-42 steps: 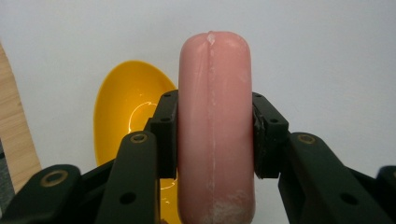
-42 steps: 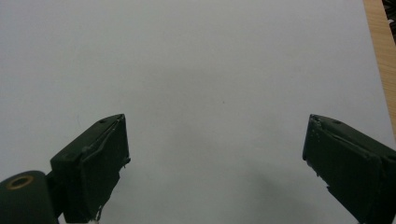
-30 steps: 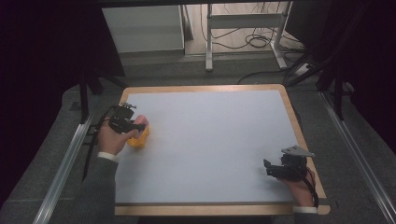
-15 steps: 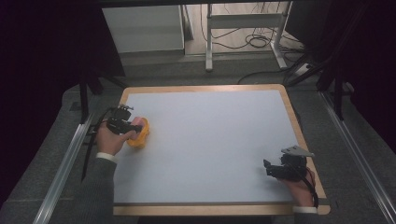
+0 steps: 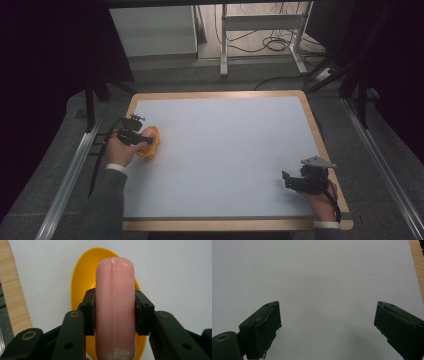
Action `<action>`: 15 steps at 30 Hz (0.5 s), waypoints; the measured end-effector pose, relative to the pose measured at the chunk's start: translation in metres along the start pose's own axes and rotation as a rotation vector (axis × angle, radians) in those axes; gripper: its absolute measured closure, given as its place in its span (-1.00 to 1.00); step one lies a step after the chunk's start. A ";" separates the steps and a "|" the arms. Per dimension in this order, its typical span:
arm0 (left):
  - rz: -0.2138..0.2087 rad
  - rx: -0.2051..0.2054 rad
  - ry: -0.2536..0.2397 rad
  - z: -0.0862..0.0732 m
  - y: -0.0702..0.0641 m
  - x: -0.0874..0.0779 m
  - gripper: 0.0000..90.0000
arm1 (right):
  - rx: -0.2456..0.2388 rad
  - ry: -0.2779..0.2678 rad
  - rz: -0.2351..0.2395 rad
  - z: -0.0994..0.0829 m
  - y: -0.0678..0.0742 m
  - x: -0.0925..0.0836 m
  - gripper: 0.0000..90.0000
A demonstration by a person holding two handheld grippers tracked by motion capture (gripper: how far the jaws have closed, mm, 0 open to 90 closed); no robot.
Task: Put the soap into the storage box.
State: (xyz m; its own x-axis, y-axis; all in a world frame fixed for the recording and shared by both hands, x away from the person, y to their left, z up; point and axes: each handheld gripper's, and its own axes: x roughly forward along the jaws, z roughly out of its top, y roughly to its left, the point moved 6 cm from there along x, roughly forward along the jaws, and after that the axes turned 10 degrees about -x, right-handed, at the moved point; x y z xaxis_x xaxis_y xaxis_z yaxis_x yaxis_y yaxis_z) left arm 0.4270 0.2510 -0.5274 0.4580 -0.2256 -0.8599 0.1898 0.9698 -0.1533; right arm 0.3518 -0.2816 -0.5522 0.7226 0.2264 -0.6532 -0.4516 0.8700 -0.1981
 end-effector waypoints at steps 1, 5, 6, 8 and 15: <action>0.002 0.000 0.003 0.000 0.000 0.001 0.34 | 0.001 0.001 0.001 0.000 0.000 0.000 -0.85; -0.006 -0.011 -0.031 0.002 0.001 -0.003 0.32 | 0.002 0.004 0.002 -0.001 0.000 0.001 -0.85; -0.006 -0.011 -0.031 0.002 0.001 -0.003 0.30 | 0.002 0.005 0.003 -0.001 0.000 0.002 -0.85; -0.003 -0.003 -0.033 0.004 -0.001 -0.007 0.21 | 0.000 0.008 0.002 -0.001 0.000 0.002 -0.85; -0.014 0.000 -0.077 0.004 -0.002 -0.017 -0.29 | -0.001 0.003 0.001 0.000 0.001 0.001 -0.85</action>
State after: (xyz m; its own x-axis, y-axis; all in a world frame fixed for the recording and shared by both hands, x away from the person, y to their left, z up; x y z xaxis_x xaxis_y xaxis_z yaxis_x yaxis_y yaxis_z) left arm 0.4227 0.2526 -0.5102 0.5204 -0.2454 -0.8179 0.1967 0.9665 -0.1648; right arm 0.3520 -0.2808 -0.5533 0.7203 0.2257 -0.6559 -0.4528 0.8693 -0.1981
